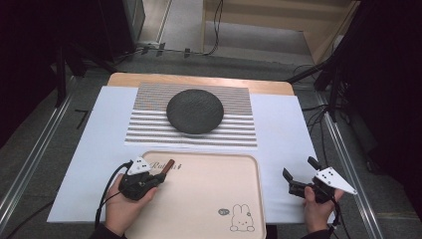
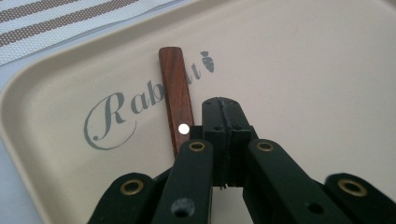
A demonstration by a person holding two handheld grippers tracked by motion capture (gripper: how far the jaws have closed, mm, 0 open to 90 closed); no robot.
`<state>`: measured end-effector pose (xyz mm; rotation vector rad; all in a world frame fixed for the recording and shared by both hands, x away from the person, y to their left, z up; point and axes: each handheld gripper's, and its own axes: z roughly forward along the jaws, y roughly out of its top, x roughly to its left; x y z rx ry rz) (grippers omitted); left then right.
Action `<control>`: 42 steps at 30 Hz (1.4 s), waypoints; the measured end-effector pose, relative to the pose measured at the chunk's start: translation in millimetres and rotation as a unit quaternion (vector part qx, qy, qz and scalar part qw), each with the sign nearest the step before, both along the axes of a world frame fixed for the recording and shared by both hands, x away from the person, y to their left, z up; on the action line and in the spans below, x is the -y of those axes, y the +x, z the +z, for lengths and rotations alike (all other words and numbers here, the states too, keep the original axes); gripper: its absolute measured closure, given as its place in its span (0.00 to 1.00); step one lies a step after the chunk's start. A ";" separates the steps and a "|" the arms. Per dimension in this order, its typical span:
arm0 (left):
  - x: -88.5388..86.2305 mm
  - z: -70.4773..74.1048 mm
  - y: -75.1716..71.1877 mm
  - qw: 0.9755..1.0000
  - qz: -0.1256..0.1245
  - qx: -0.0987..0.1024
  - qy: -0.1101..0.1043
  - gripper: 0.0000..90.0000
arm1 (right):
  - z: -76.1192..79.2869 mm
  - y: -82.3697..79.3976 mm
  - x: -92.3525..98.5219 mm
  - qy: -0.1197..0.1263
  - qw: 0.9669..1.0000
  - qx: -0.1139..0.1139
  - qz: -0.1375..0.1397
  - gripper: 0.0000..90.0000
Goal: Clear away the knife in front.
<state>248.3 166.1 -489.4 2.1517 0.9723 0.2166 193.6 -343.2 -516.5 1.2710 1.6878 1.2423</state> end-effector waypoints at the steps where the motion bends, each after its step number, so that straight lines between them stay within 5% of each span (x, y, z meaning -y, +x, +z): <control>1: 0.8 -1.0 0.8 1.000 -0.001 -0.002 0.005 1.00 | 0.0 -0.1 0.0 0.000 1.000 0.000 0.000 0.00; 10: 2.7 -4.8 -0.5 0.999 -0.002 0.002 0.041 1.00 | 0.0 -0.1 0.1 -0.001 1.000 0.001 0.001 0.00; 42: -40.7 -7.1 2.7 0.999 0.030 -0.013 0.015 1.00 | -0.1 0.3 0.3 0.001 1.000 0.001 0.004 0.00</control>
